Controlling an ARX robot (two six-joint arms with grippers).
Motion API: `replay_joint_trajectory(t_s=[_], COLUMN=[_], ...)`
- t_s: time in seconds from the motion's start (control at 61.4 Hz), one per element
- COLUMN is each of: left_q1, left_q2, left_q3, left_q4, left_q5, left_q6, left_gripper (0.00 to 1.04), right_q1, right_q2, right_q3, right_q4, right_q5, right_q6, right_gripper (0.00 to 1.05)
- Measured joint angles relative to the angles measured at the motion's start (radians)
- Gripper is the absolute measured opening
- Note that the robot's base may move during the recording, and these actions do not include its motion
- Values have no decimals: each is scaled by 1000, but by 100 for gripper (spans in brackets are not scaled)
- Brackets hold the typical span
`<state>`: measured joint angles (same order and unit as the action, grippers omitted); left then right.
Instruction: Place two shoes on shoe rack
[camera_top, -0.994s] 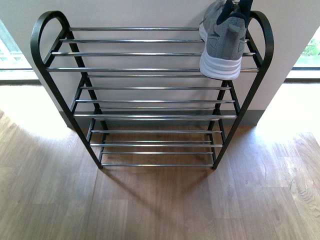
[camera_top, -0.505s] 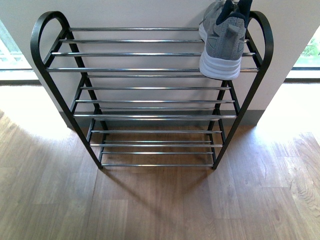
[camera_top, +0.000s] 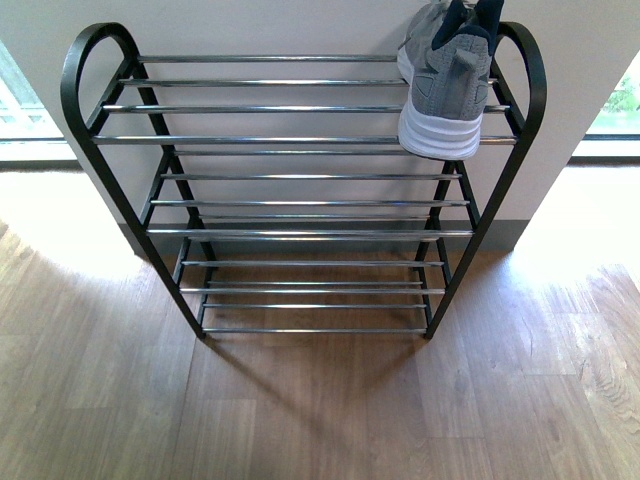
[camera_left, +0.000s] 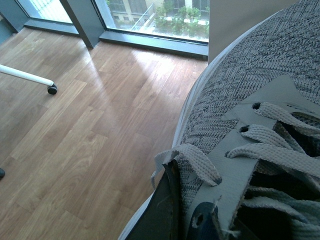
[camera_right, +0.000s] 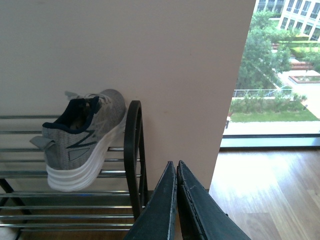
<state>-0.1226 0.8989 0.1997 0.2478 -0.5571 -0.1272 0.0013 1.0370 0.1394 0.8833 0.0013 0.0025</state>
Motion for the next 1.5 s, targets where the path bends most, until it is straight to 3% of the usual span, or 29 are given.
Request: replay_joint_trajectory(t_s=[0.261, 1.043, 1.499], left_q1=[0, 0, 0], left_q2=[0, 0, 0], left_q3=[0, 0, 0], left_q4=[0, 0, 0], left_q5=[-1, 0, -1], left_q6=[0, 0, 0], left_gripper=[1, 1, 1], right_q1=[-1, -1, -1], right_q2=[-105, -619, -784], right_q3=[-89, -120, -120], right_q4=[-11, -467, -630], right_q5=[1, -2, -2], right_q6=[0, 0, 0], right_gripper=[1, 1, 1])
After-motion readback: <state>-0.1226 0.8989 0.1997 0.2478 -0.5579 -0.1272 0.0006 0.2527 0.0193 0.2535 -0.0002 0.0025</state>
